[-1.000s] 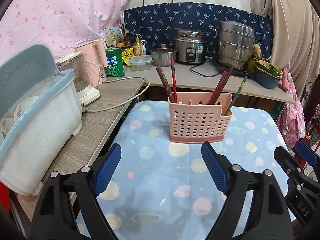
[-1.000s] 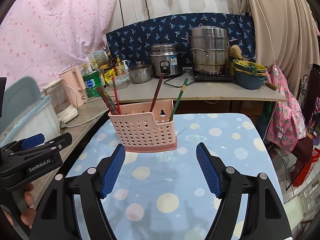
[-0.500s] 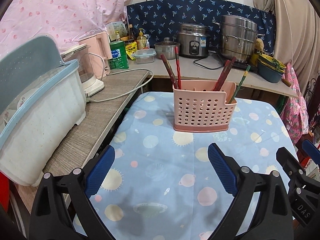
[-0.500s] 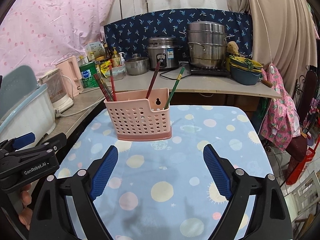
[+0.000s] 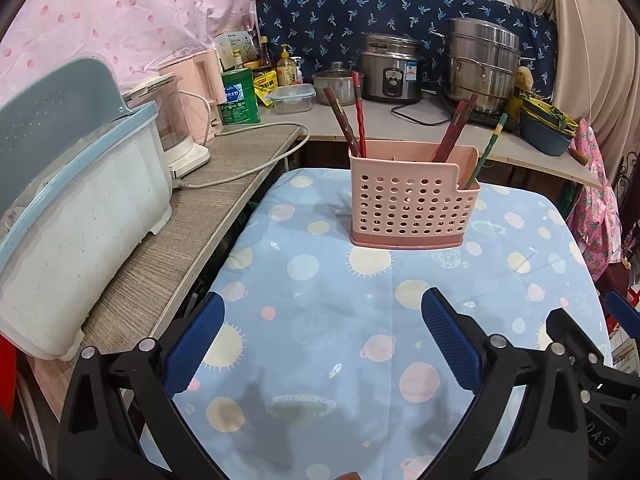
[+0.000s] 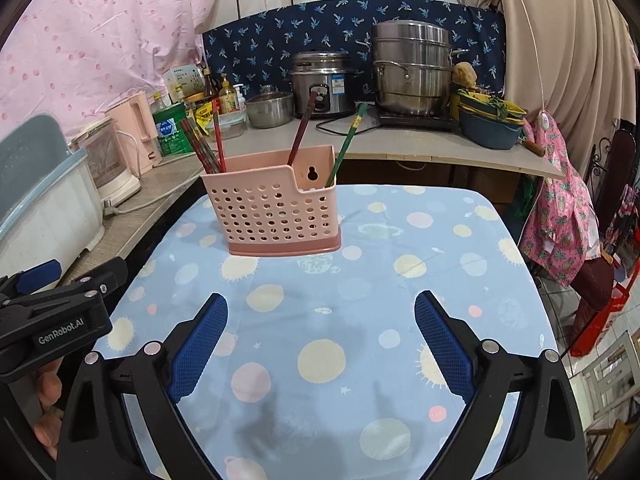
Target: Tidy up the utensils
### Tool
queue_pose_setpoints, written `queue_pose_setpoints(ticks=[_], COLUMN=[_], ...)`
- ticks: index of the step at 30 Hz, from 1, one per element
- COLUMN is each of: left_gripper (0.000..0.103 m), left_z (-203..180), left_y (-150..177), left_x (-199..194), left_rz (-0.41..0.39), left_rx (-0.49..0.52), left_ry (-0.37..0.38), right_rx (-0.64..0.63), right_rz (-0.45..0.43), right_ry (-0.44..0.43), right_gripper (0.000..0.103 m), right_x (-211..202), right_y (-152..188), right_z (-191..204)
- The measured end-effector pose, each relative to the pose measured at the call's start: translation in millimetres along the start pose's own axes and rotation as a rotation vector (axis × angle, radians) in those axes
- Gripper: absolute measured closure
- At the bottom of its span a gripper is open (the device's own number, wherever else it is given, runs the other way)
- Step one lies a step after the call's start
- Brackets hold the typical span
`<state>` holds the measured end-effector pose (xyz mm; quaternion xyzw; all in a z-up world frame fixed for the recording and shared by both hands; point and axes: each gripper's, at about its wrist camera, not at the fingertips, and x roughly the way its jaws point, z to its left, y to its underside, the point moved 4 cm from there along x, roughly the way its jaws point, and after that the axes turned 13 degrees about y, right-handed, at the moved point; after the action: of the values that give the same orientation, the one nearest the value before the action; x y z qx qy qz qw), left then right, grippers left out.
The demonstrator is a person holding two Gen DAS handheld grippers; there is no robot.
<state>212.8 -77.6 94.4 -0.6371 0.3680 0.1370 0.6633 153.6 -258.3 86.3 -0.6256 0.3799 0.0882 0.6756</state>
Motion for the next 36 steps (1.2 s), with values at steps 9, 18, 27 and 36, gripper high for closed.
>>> queue_pose_setpoints(ticks=[9, 18, 27, 36], left_gripper=[0.008, 0.008, 0.008, 0.008], left_z=[1.1, 1.0, -0.9, -1.7], left_y=[2.4, 4.1, 6.9, 8.0], left_x=[5.2, 8.4, 16.2, 23.7], left_rz=[0.012, 0.014, 0.024, 0.045], left_rx=[-0.002, 0.001, 0.005, 0.004], left_ry=[-0.016, -0.017, -0.011, -0.008], right_rx=[0.005, 0.004, 0.0, -0.008], right_rz=[0.012, 0.028, 0.03, 0.038], right_ry=[0.012, 0.023, 0.031, 0.039], right_gripper=[0.012, 0.012, 0.012, 0.012], right_x=[6.8, 15.8, 18.9, 24.3], right_y=[4.3, 6.0, 6.5, 7.1], right_z=[-3.1, -2.6, -2.0, 0.7])
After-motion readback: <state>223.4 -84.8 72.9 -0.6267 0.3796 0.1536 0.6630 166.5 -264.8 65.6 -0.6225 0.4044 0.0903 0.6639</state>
